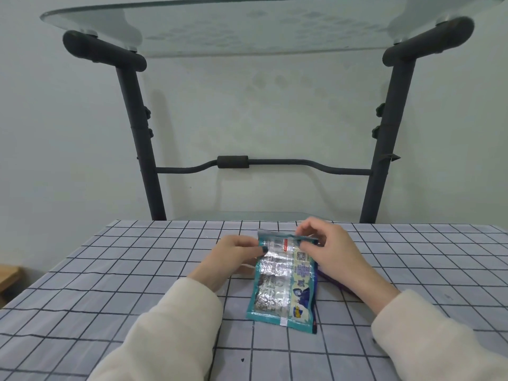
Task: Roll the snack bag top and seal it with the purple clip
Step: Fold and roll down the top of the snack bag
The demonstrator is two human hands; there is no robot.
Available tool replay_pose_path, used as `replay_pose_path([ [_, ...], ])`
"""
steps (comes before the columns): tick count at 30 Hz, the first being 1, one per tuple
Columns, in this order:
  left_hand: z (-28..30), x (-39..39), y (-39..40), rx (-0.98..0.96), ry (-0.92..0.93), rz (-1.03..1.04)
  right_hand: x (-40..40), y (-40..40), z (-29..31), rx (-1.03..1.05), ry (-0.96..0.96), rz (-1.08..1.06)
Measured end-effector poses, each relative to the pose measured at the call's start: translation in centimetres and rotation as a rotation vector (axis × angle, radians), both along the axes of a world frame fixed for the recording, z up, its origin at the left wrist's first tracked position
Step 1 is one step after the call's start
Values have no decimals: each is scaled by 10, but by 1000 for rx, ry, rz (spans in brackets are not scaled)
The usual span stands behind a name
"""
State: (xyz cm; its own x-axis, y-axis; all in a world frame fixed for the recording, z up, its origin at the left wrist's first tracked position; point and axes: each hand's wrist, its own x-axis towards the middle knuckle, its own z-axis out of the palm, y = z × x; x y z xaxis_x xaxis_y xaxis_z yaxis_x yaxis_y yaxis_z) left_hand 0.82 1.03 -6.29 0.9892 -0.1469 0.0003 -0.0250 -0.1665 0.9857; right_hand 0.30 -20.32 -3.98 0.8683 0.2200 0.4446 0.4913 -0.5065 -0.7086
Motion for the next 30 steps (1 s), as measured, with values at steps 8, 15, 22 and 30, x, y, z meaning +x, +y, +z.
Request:
replay_pose_path([
  [8,4,-3,-1,-151,89,29,-4,2,-1,-37,-53,86],
  [15,1,-1,3,-152,69,20,-3,2,-6,-60,-61,103],
  [22,3,1,5,-231,126,-56,1,1,-1,177,105,82],
  [30,5,0,3,-239,71,-160,5,2,-3,542,371,7],
])
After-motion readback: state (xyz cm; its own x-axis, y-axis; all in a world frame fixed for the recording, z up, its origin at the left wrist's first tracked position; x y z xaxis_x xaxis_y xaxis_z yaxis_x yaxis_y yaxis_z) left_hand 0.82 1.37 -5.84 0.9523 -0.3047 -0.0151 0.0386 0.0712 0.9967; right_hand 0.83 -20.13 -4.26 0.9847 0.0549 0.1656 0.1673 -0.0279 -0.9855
